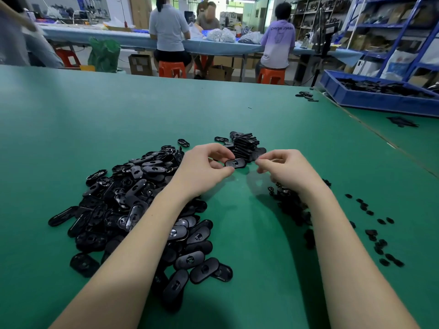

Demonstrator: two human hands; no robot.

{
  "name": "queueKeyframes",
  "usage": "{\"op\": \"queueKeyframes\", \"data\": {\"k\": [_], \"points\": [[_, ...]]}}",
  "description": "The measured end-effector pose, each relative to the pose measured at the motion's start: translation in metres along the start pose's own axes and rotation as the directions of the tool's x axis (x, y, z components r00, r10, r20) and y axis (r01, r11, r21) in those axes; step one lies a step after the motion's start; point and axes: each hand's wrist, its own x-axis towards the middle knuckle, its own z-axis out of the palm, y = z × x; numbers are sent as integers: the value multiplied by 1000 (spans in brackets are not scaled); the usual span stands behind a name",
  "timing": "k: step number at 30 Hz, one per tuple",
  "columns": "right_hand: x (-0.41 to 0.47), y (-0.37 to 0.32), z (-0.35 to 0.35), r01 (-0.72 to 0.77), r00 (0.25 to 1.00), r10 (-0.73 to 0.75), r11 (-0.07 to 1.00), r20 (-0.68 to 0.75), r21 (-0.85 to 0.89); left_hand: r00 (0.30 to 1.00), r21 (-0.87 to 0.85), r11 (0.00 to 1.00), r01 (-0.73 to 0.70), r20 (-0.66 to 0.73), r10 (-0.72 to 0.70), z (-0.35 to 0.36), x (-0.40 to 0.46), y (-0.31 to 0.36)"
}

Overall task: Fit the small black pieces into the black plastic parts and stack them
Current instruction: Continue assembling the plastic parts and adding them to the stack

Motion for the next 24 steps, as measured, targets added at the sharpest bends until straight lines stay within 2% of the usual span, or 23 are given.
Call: {"op": "queueKeyframes", "data": {"k": [3, 7, 10, 21, 24], "points": [[2, 7, -14, -74, 997, 63, 947, -46, -312, 999, 50, 998, -42, -5, 42, -2, -1, 0], [-1, 5, -22, -129, 989, 144, 868, -5, -480, 998, 60, 997, -55, -7, 55, -1, -2, 0], [-3, 2, -20, -126, 985, 168, 847, 35, -516, 997, 88, 993, -75, -5, 75, 0, -2, 0], [-4, -4, -8, -105, 990, 140, 816, 19, -568, 991, 131, 983, -133, -3, 134, -1, -2, -3], [-4, -3, -9, -74, 995, 99, 893, 32, -445, 988, 153, 977, -151, 2, 152, -2, -1, -3]]}}
